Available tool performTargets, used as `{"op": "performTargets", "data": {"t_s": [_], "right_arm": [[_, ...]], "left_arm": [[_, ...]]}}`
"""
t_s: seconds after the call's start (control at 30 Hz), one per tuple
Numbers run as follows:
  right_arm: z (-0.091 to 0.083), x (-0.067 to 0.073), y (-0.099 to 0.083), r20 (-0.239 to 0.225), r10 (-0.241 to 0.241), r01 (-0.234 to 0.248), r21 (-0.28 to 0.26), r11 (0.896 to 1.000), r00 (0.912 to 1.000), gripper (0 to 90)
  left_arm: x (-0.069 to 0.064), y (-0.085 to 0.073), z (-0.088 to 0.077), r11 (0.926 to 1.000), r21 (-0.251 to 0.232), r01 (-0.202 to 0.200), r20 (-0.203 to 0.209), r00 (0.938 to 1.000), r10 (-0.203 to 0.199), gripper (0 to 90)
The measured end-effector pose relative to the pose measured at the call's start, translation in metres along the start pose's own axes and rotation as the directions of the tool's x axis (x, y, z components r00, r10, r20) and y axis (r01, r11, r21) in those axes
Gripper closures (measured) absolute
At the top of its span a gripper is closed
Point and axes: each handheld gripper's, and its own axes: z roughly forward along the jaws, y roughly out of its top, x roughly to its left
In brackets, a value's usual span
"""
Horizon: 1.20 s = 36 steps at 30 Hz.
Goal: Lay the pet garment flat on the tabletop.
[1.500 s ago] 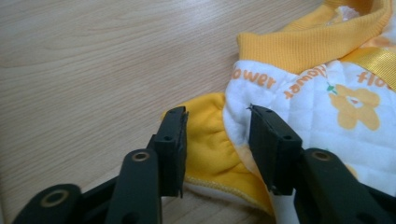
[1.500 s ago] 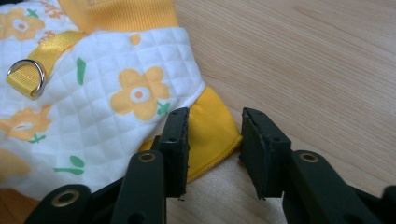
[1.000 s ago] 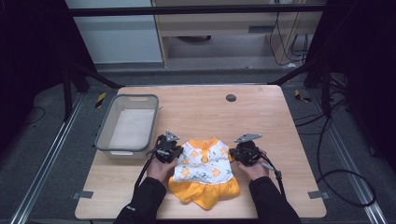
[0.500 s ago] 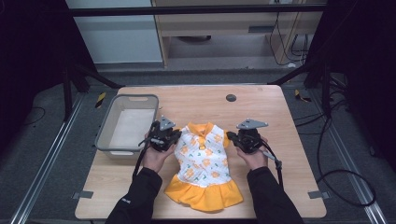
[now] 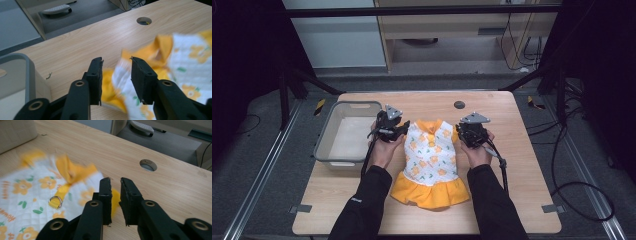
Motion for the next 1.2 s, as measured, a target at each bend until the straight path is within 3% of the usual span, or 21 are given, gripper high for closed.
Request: {"op": "performTargets", "data": {"t_s": [0.17,0.33,0.43,0.57,0.67,0.8,0.93,1.03,1.2], "right_arm": [[-0.006,-0.001,-0.002,-0.036,-0.007,0.007,-0.004,1.0,0.9993,69.2],[-0.026,0.0,-0.004,-0.072,-0.025,0.023,-0.03,0.999,0.9971,62.7],[-0.045,-0.006,-0.01,-0.122,0.027,-0.033,-0.051,0.998,0.9921,57.0],[-0.059,-0.009,-0.019,-0.143,0.049,-0.056,-0.042,0.998,0.9884,51.1],[-0.068,-0.006,-0.028,-0.168,0.049,-0.053,-0.02,0.998,0.9845,47.5],[-0.079,0.001,-0.04,-0.201,0.028,-0.03,-0.008,1.0,0.9791,43.3],[-0.085,0.007,-0.049,-0.227,0.025,-0.028,-0.009,1.0,0.9736,40.5],[-0.089,0.014,-0.059,-0.252,0.023,-0.023,0.005,1.0,0.9676,38.5],[-0.095,0.023,-0.076,-0.295,0.019,-0.015,0.017,1.0,0.9555,40.5]], "left_arm": [[0.004,-0.003,-0.016,0.9993,-0.01,0.036,0.032,0.9989,-0.036,54.5],[0.004,-0.01,-0.04,0.9994,-0.03,0.015,0.067,0.9977,-0.013,50.0],[0.001,-0.018,-0.055,0.9992,-0.034,-0.02,0.081,0.9965,0.023,47.8],[-0.003,-0.034,-0.078,0.998,-0.052,-0.036,0.112,0.9929,0.042,47.1],[-0.005,-0.041,-0.084,0.9983,-0.052,-0.027,0.13,0.9909,0.034,46.7],[-0.011,-0.06,-0.094,0.999,-0.035,-0.029,0.187,0.9818,0.035,46.4],[-0.013,-0.074,-0.098,0.9997,-0.015,-0.02,0.202,0.979,0.023,47.6],[-0.016,-0.091,-0.101,0.9992,0.012,-0.038,0.212,0.9767,0.034,48.0],[-0.018,-0.116,-0.102,0.9979,0.053,-0.037,0.231,0.9726,0.024,48.3]]}}
